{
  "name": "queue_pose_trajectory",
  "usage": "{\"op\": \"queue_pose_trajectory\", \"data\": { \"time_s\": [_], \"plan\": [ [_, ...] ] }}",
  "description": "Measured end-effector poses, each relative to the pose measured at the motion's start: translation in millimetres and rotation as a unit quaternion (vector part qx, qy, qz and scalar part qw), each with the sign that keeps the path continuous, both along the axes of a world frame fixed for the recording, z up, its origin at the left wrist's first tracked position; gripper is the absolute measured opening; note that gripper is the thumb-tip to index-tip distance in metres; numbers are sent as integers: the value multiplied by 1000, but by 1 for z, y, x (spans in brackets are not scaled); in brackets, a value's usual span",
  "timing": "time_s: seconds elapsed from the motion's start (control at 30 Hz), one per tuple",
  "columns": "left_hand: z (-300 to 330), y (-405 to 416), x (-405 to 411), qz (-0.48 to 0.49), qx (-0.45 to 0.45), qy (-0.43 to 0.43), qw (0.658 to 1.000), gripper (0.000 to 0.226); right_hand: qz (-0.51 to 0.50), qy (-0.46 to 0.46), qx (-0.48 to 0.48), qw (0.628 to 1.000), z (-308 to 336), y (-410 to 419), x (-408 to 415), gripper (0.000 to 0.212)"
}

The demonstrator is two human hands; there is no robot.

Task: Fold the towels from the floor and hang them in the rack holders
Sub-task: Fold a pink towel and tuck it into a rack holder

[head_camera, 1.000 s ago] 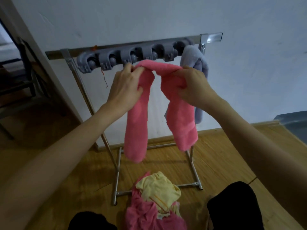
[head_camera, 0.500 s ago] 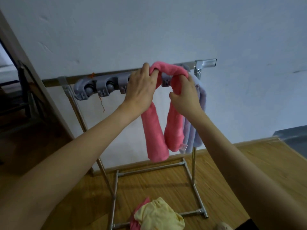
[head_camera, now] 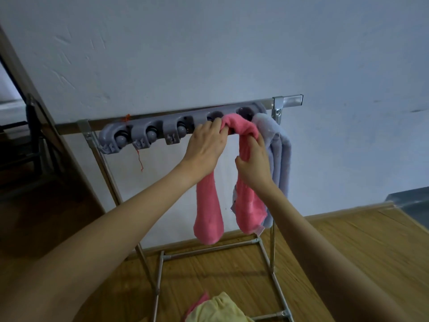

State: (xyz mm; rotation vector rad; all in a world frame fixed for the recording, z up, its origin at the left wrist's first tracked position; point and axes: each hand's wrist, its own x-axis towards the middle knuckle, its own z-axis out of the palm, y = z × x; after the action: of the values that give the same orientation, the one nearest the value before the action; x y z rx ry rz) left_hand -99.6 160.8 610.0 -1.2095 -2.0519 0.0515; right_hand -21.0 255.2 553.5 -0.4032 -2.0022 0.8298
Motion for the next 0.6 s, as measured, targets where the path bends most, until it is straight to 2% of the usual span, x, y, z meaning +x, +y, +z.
{"op": "queue_pose_trajectory", "data": {
  "time_s": [0.23,0.4,0.5,0.6],
  "plan": [
    [-34,-2,-4,-48,-68,0,997,53,19,-9,3,1000,-35,6,1,57],
    [-58,-3,-8,-118,-2,-40,992,40,36,44,35,998,-56,17,5,43],
    [-76,-5,-7,-164,59,-68,982,50,24,70,46,996,-70,22,4,45],
    [-99,-8,-4,-228,124,-142,955,60,16,74,54,996,-82,26,3,55]
  ]
}}
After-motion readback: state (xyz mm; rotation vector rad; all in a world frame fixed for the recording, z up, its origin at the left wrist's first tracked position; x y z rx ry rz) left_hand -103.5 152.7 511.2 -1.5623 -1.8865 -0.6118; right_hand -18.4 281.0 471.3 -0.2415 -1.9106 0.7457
